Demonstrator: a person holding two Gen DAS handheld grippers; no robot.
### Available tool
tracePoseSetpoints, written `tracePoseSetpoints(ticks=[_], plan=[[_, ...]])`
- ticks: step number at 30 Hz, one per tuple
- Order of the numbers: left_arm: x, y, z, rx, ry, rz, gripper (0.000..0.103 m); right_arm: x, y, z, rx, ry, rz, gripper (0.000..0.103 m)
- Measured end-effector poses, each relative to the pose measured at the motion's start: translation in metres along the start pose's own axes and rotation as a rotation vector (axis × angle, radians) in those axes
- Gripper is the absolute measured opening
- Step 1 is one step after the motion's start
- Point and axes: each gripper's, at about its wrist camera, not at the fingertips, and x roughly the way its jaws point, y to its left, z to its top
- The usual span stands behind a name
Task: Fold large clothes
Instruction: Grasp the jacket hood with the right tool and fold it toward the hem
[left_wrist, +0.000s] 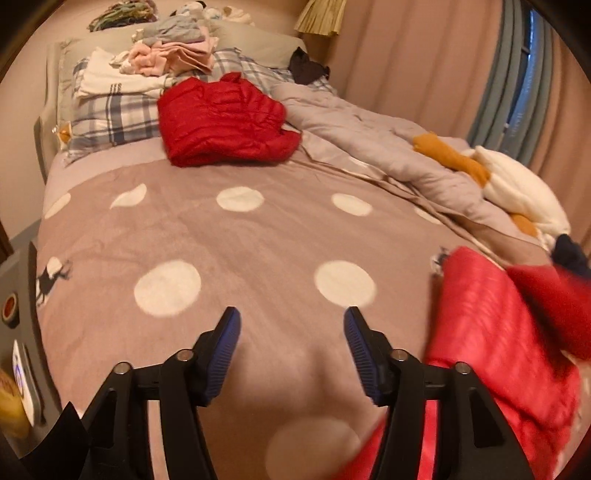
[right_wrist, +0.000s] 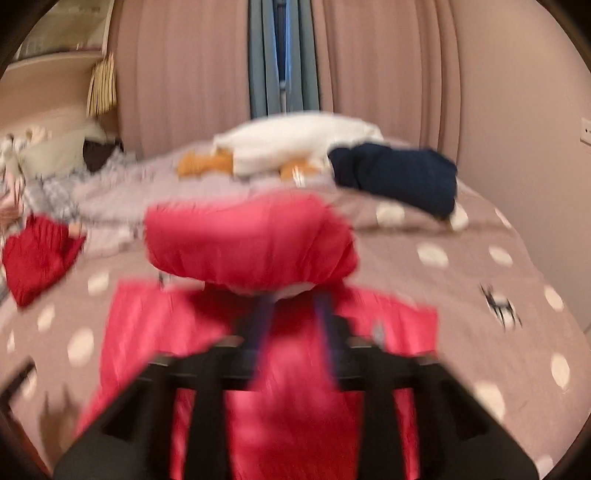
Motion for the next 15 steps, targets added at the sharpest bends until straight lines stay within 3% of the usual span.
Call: tracePoseSetpoints(ticks=[1, 5, 8, 11, 12, 15], plan=[[-0.005, -0.001, -0.003, -0.007, 0.002, -0.022, 0.072, -0.017, 0.014, -0.017, 0.005, 0.008, -0.001, 0.067], [-0.019, -0.014, -0.005, -0.039, -0.008, -0.084, 0.079, -0.128, 0.067, -0.070, 0.097, -0.020, 0.029, 0.091], [-0.021, -0.039, -0.001, -0.001, -0.001, -0.157, 0.085, -0.122, 0.057, -0.058, 0.211, -0.038, 0.087, 0.099], [-0.016, -0.078, 0.009, 0.042, 0.042, -0.314, 0.089, -0.084, 0.039, -0.032, 0.381, -0.009, 0.160, 0.100], [-0.011, -0.101, 0.015, 0.090, 0.094, -0.409, 0.089, -0.062, 0.022, -0.018, 0.432, 0.011, 0.213, 0.100], [0.006, -0.150, 0.022, 0.124, 0.228, -0.601, 0.089, -0.056, 0.035, 0.004, 0.507, 0.057, 0.301, 0.099]])
